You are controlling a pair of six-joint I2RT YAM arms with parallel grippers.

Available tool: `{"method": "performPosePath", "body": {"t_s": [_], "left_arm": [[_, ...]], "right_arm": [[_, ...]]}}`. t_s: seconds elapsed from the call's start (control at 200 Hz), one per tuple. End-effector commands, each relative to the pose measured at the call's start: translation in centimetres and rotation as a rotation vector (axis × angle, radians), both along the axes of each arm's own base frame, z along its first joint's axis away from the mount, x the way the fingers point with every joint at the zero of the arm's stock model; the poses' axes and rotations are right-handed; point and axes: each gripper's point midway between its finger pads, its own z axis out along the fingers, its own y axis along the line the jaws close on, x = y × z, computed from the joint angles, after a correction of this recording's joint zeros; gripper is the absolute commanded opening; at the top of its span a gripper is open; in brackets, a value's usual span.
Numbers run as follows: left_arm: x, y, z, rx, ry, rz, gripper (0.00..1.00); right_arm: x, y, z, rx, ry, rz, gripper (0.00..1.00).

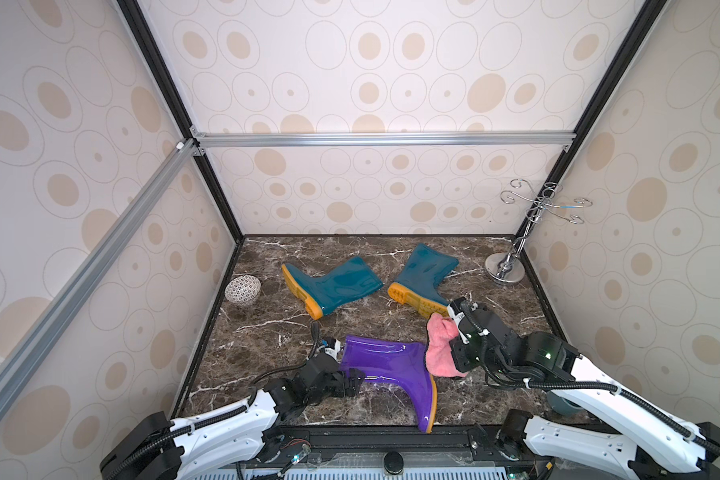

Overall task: Wipe the rubber boots with a cloth
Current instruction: Pick up the rubber boot from the center of the board.

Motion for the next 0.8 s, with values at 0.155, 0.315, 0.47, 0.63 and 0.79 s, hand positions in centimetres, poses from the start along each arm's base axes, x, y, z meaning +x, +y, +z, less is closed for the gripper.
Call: {"method": "performPosePath", "body": {"t_s": [0.155, 0.315, 0.47, 0.63, 0.79], "left_arm": [[-0.8, -1.9, -0.6, -0.036, 0.072, -0.084, 0.90], [-1.6, 0.0, -2.6, 0.073, 0.124, -0.066, 0.89], [-1.6, 0.3, -3.4, 0.108, 0.139, -0.062, 0.64], [-0.6, 0.0, -3.3, 0.127, 0.110, -0.047, 0.34], [1.2, 0.1, -1.5, 0.146, 0.036, -0.009, 0.00]], "right_arm": [[-0.2, -0.9, -0.1, -0.014, -0.006, -0.016, 0.00], [-0.3, -1.3, 0.3, -0.020, -0.019, -0.016, 0.00], [-0.2, -1.1, 0.1, -0.026, -0.020, -0.015, 0.00], [-0.2, -0.9, -0.2, -0.027, -0.013, -0.011, 0.00], [-0.3, -1.6, 0.1, -0.037, -0.028, -0.018, 0.00]]}}
